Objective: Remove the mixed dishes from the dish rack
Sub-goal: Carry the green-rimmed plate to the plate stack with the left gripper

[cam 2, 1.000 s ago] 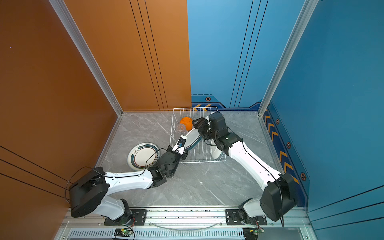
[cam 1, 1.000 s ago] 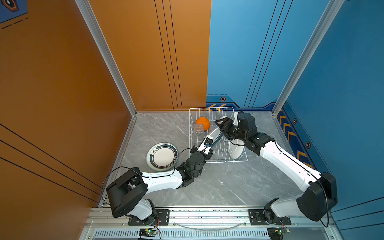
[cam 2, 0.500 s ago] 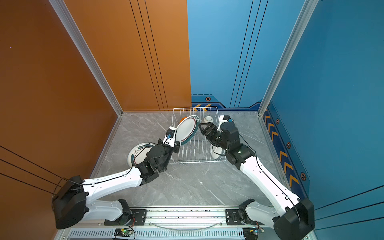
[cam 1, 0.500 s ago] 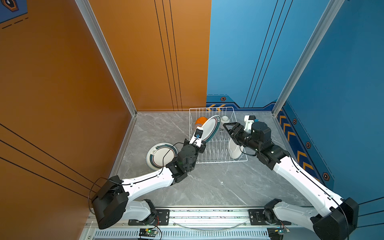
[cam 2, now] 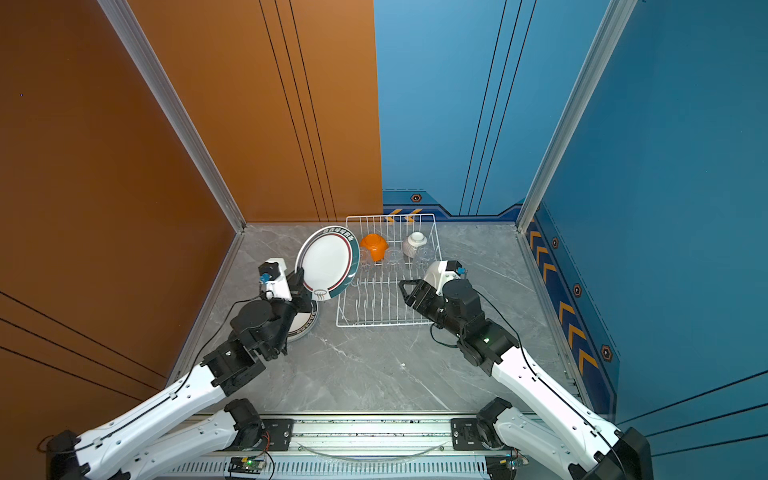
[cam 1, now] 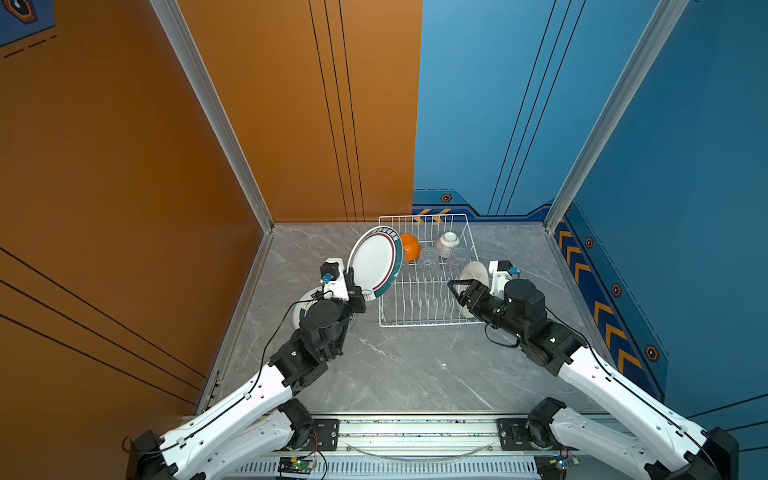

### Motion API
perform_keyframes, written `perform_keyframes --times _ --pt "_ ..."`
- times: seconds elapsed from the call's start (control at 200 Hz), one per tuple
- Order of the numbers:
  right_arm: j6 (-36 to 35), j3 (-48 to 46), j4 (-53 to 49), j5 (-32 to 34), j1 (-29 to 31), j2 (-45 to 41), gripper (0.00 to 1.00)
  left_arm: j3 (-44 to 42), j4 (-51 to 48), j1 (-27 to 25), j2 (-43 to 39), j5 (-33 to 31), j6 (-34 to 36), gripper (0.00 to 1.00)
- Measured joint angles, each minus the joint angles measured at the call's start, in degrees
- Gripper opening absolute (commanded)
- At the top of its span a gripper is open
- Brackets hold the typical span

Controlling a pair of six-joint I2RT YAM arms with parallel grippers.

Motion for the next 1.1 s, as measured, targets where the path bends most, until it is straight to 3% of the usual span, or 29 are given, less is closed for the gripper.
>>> perform_keyframes --times 0.27,0.561,0.676,0.861,1.101 --pt "-5.4 0.0 -2.5 6.5 11.4 -1.5 0.76 -0.2 -18.9 10.2 -13.1 2.9 -10.8 0.0" --pt "-9.9 0.0 -5.6 12.1 17.0 -0.3 0.81 -2.7 -30.9 21.2 -15.0 12.9 -18.7 0.0" --pt "-11.6 0.0 -7.7 14.6 18.0 -0.6 0.82 -3.2 -32.5 26.2 -13.9 17.9 -21.0 0.0" --pt "-14.6 -3.6 -8.4 20.3 20.3 -6.1 1.0 -5.1 -31.0 35.9 -10.2 28.0 -25.4 0.0" --pt "-15.8 -8.5 -8.5 22.9 20.5 -11.4 1.0 -9.5 -27.4 45.1 -5.4 38.5 -29.4 0.0"
